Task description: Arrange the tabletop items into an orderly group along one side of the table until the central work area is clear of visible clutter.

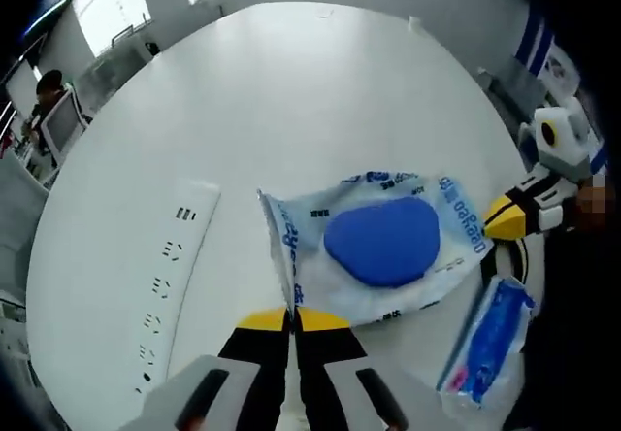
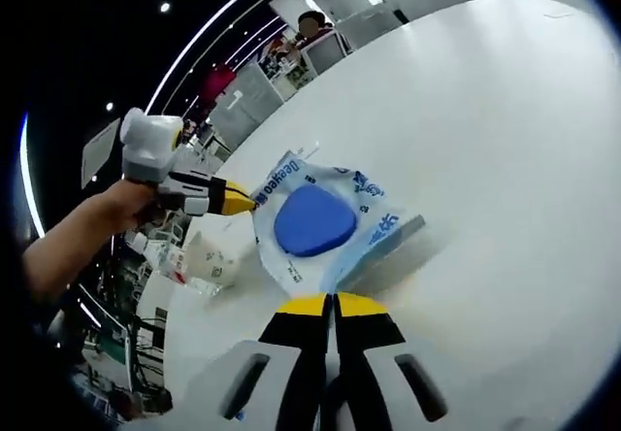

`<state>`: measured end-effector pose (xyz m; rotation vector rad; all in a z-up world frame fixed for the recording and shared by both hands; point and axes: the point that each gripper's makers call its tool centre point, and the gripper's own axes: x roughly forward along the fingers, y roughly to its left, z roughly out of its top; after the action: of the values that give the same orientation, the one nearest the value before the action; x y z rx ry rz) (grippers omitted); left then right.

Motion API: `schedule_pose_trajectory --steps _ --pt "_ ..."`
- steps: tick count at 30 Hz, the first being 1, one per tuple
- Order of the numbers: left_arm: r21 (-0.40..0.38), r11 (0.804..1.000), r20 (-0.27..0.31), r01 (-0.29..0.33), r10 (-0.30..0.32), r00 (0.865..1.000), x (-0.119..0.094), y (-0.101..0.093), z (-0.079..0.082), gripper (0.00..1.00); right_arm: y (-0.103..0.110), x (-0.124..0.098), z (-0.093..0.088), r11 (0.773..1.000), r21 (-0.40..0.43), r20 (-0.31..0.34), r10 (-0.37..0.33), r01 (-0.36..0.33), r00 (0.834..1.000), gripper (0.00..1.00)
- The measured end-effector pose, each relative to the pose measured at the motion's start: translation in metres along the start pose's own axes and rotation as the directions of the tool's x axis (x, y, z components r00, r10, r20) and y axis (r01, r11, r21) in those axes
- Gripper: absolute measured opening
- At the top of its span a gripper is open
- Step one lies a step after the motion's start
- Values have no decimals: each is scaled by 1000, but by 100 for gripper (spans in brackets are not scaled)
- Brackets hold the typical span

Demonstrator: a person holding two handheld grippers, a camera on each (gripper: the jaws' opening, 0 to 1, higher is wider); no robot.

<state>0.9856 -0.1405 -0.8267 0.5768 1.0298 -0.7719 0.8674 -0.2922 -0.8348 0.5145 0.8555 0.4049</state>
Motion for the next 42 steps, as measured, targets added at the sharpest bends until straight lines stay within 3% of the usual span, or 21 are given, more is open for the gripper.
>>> schedule_pose_trajectory --steps 10,18,21,33,42 --pt "-93 990 70 -103 109 992 -37 -5 -2 0 2 -12 26 996 -93 48 -2 6 999 0" --pt "-250 956 149 -155 196 969 -67 -18 -9 0 2 -15 55 988 -155 65 28 -18 998 0" --pt "-282 945 152 -167 216 964 -72 -21 -16 0 5 -15 62 981 -191 61 42 -30 997 0" --pt "-471 861 197 -194 317 928 -81 -37 -40 0 8 -2 83 948 -308 19 87 -77 996 0" --pt "-566 792 189 -231 397 898 -73 -50 -59 0 15 17 96 900 -420 -24 118 -117 993 0"
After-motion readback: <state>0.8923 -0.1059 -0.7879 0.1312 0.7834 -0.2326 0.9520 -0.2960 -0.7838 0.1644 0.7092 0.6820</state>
